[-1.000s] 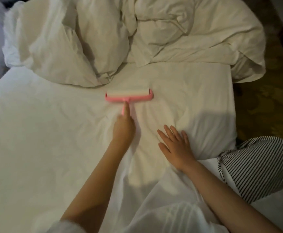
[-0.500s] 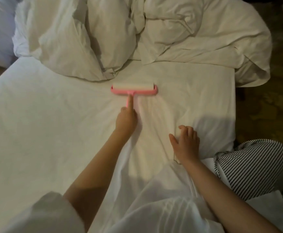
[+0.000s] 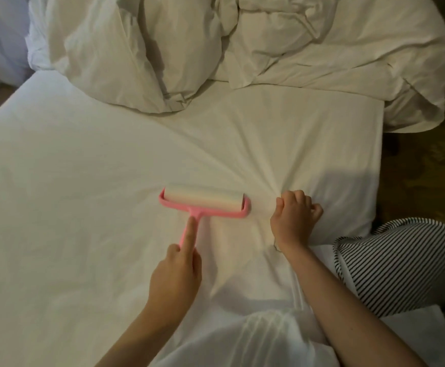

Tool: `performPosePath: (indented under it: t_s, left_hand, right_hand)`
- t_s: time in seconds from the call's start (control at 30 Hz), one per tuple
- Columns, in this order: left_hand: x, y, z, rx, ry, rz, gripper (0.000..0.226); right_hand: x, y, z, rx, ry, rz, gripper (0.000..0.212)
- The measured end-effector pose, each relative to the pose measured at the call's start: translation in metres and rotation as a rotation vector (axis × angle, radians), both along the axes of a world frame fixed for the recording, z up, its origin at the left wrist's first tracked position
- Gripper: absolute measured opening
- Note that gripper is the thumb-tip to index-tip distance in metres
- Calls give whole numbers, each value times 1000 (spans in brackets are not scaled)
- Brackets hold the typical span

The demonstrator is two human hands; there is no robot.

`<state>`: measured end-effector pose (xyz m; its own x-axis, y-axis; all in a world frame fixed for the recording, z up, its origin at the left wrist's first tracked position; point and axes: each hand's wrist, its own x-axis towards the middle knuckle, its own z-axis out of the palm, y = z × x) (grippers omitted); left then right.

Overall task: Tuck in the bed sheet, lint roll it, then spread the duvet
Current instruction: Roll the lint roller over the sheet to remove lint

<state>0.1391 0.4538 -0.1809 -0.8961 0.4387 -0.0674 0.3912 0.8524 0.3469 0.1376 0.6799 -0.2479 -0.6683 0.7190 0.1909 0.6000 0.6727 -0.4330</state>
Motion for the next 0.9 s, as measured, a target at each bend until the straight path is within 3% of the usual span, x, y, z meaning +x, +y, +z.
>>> performPosePath:
  t_s: [0.13, 0.23, 0.33, 0.5, 0.6, 0.67, 0.9]
  left_hand:
    - [-63, 64, 8, -62, 31, 55, 69]
    - [-143, 114, 0, 3, 63, 12, 64]
    - [-191, 144, 11, 5, -8, -23, 64]
    - [-126, 95, 18, -73, -29, -50, 68]
    - [-52, 41, 16, -111, -88, -27, 75]
    - [-32, 25, 16, -111, -96, -22, 76]
    - [-143, 111, 11, -125, 55, -50, 62]
  right_hand:
    - [-3, 2, 1, -40, 66, -54, 14]
    - [-3, 5, 1, -88, 82, -77, 20]
    - [-6, 10, 3, -208, -12, -80, 28]
    - [0, 26, 4, -284, -6, -5, 38]
    - [3, 22, 2, -209, 13, 47, 54]
    - [3, 16, 0, -143, 5, 146, 54]
    - [10, 10, 1, -67, -104, 324, 62]
